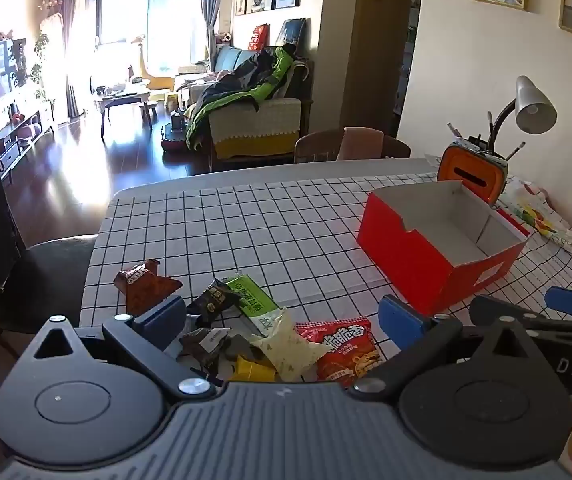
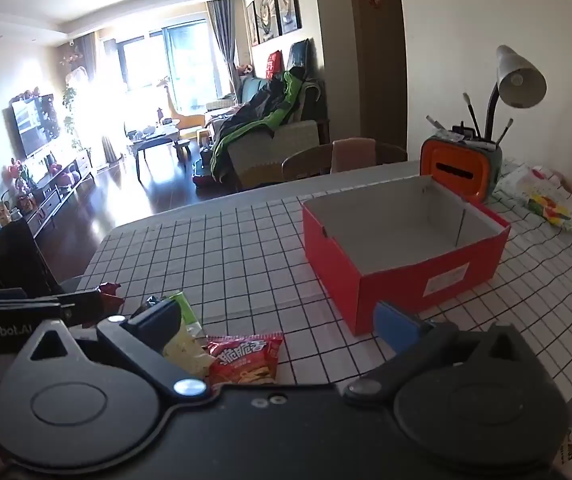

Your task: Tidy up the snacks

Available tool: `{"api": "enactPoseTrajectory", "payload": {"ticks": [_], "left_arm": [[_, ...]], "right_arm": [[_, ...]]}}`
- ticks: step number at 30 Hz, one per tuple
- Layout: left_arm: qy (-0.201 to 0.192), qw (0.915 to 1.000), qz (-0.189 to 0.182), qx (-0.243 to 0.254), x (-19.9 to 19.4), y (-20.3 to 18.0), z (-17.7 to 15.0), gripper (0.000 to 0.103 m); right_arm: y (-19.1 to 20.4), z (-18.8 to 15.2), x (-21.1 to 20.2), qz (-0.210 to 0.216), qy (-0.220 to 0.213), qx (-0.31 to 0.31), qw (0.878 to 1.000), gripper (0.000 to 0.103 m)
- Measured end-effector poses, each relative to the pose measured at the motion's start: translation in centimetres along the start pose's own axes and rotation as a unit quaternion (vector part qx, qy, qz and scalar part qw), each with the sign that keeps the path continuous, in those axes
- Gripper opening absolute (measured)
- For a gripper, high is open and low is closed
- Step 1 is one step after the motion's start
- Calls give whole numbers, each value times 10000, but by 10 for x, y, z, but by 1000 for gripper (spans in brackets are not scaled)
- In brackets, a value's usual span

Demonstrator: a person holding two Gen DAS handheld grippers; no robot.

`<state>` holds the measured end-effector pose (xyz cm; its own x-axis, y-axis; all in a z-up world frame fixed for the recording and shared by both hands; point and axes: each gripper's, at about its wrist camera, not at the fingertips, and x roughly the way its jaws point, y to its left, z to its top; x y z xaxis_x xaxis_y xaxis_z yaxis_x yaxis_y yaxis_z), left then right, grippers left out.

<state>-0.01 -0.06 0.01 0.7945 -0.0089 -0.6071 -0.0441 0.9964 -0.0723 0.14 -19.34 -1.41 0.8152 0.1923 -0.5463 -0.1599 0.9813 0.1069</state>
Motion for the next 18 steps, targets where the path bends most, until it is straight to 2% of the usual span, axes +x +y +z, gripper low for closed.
{"api": "enactPoseTrajectory", "payload": {"ticks": [3,5,10,18], "left_arm": [[-10,9998,117,150,0,-5,-1,103],[-27,9998,98,142,1,-3,0,103],[-80,9999,68,88,-1,-6,2,103],[-175,9997,89,114,-13,-9,2,103]], "right_arm": [[-5,-1,3,147,136,70,9998,103],[-11,3,-1,243,63,92,9996,103],[-3,2,-2,13,-8,-69,10000,103],[-1,1,-5,-19,-11,-60,10000,103]]}}
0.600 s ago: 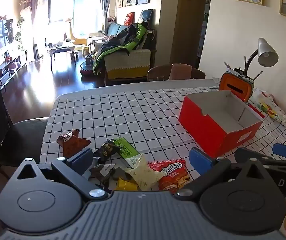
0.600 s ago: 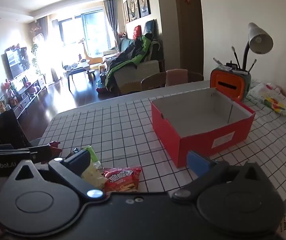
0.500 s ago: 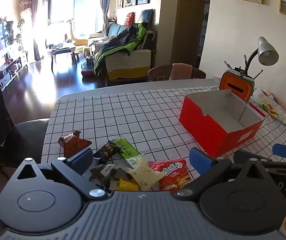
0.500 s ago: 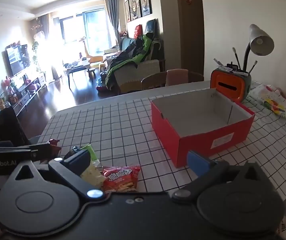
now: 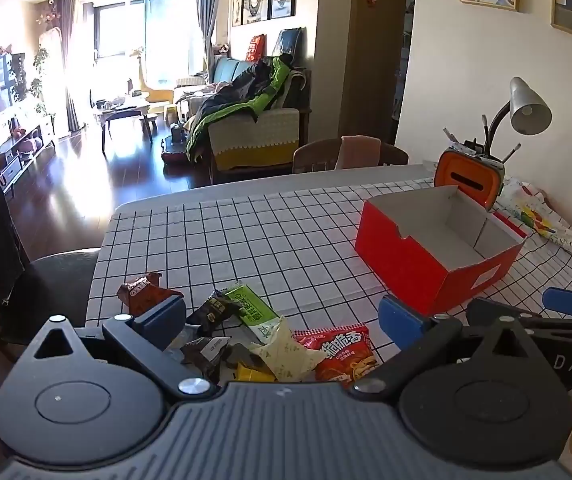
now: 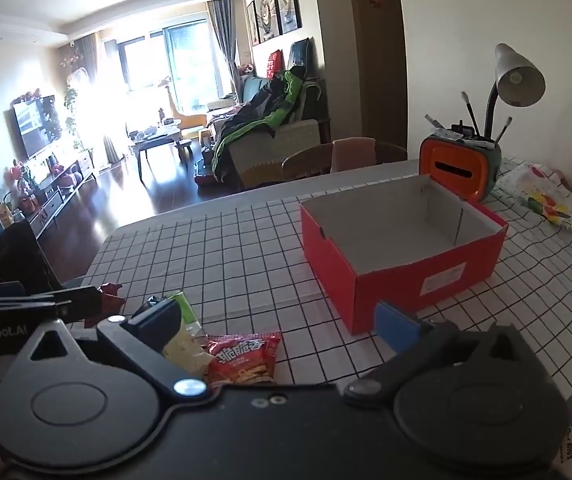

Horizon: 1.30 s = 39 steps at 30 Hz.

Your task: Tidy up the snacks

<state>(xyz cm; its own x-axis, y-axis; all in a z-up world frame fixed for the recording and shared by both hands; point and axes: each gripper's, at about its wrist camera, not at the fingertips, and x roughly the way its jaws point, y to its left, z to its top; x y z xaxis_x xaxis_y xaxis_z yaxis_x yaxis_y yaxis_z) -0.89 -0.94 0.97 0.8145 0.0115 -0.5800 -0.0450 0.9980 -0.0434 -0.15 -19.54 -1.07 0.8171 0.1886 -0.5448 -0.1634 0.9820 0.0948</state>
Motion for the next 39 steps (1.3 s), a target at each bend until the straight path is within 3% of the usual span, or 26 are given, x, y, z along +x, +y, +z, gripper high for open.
{"api": "enactPoseTrajectory", "payload": {"ticks": [39], "left_arm": [[-108,9999,-10,-28,3,2,8,103]], "right_arm": [[7,9,1,-53,-201,-166,9996,103]]}}
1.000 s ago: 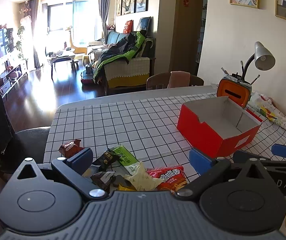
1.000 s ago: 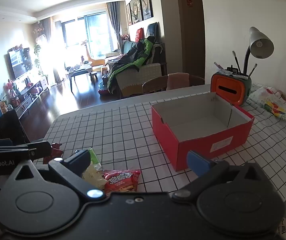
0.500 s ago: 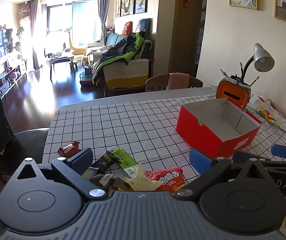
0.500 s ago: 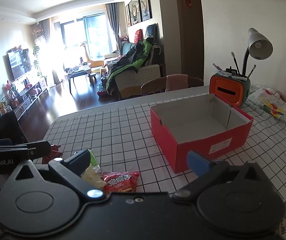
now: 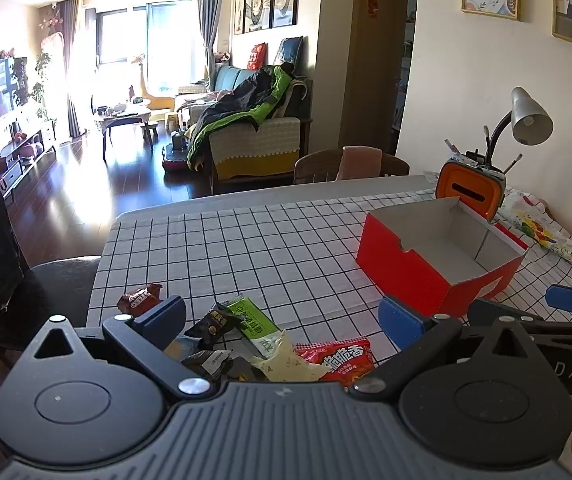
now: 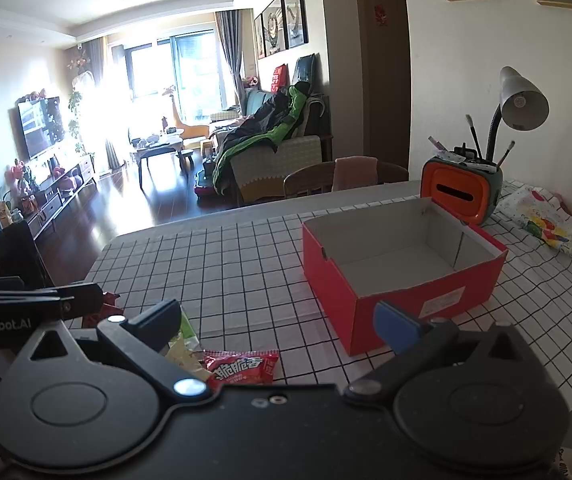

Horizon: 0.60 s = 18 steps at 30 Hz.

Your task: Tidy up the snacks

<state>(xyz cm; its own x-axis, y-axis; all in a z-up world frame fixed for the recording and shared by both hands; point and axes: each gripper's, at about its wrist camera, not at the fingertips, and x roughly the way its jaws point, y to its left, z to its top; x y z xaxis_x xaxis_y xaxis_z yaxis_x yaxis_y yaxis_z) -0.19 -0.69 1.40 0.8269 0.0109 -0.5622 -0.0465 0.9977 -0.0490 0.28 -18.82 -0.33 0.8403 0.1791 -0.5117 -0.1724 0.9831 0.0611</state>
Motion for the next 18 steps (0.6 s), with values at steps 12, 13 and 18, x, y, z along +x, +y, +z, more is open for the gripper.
{"api": "enactPoseTrajectory", "payload": {"ticks": [12,13,18], "left_arm": [[118,9999,43,-56,6,6,-4,103],[132,9999,47,-66,7,6,-4,103],[235,9997,69,-98,10,10,-7,103]], "right_arm": [[4,-3,8,2,103,-40,9999,103],[3,-3,9,8,113,-41,9999,103],[3,-5,13,28,204,-43,9998,103]]}}
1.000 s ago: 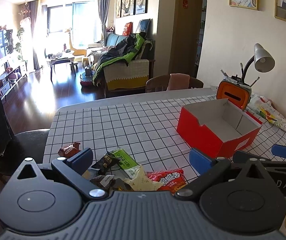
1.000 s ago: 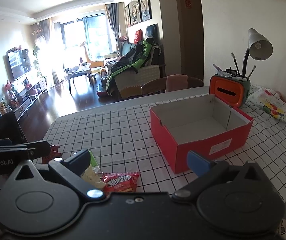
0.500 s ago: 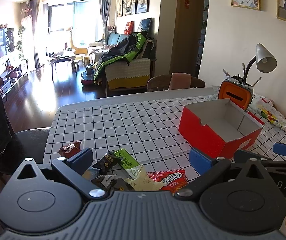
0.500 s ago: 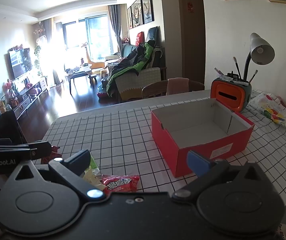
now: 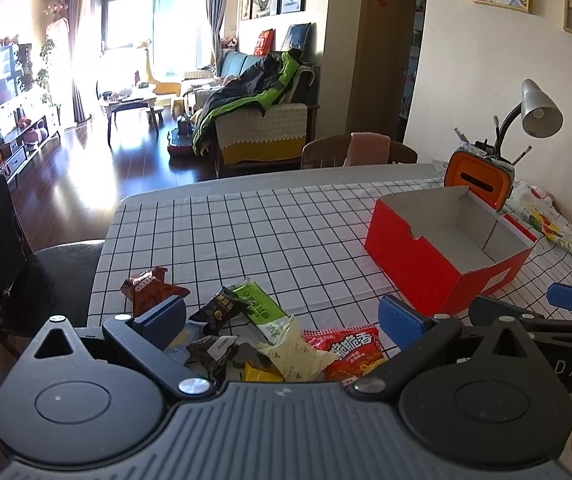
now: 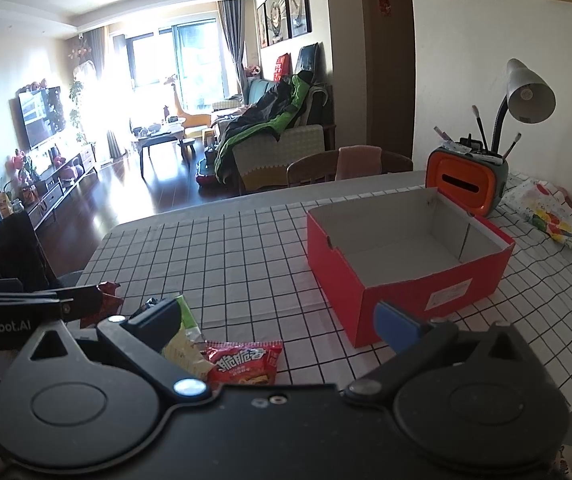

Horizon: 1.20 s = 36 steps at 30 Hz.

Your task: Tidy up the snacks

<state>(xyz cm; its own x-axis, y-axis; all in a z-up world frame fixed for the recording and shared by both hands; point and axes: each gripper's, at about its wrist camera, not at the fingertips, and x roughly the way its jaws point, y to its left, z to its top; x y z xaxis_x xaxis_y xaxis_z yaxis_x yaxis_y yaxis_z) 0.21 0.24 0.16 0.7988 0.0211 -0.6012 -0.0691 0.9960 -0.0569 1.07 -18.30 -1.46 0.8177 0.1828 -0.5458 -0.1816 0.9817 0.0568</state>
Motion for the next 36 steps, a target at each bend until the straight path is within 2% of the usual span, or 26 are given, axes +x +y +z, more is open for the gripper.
{"api": "enactPoseTrajectory", "payload": {"ticks": [16,23,29,36], "left_arm": [[376,9992,74,-151,16,12,-9,103],[525,9984,38,-182,26,20,-12,103],[742,9972,-64,-49,40,33,-21,103],[1183,9926,-110,-237,59,52,-41,103]], "right_arm": [[7,-5,17,43,354,-86,9993,103],[7,-4,32,231,541,-150,9982,103],[10,-16,57,462,840,-572,9937,102],[10,-29,94,744,1214,-960,9851,100]]}}
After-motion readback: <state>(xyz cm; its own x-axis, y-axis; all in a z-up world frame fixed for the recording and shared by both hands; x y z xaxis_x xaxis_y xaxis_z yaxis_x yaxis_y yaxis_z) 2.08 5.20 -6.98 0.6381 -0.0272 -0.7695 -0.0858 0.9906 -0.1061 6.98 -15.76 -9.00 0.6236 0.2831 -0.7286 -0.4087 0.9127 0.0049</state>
